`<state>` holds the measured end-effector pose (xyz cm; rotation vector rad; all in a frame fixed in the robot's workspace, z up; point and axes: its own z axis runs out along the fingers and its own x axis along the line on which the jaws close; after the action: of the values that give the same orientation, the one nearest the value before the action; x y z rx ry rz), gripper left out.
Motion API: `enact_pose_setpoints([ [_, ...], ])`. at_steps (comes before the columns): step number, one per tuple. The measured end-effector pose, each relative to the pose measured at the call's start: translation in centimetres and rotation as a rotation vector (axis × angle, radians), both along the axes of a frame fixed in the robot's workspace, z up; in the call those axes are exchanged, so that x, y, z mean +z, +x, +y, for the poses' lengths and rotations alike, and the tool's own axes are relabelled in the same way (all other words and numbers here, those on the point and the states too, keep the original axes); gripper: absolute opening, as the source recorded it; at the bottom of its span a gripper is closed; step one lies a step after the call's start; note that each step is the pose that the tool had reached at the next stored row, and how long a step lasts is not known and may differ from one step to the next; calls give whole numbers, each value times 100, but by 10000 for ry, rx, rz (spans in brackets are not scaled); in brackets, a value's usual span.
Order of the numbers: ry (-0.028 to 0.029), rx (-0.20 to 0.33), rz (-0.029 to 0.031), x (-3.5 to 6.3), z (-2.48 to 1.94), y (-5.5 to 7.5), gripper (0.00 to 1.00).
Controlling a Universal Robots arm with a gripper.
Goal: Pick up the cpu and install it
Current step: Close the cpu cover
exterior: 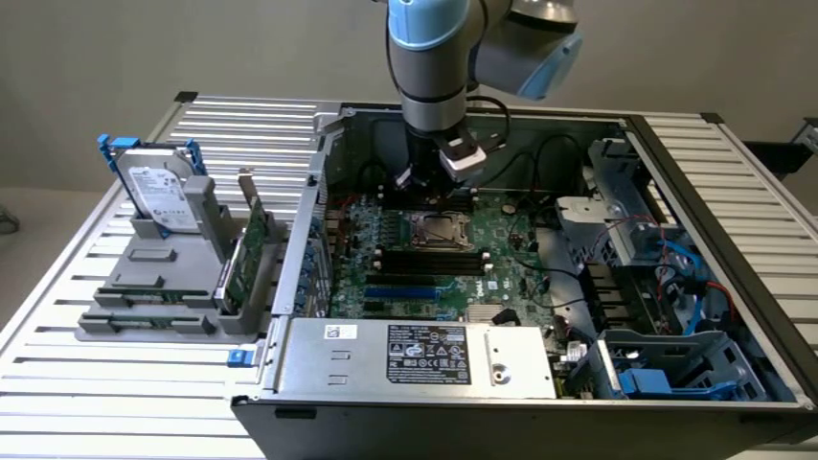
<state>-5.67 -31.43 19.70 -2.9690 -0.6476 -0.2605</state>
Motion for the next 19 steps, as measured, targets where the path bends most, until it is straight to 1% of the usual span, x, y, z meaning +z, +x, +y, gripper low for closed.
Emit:
enact_pose_setpoints([
  [3,-10,0,0,36,2,0,11],
  [9,-31,-1,1,43,2,-3,11],
  [13,-83,-1,4,44,4,-6,11],
  [19,-115,-1,10,44,24,-7,11],
])
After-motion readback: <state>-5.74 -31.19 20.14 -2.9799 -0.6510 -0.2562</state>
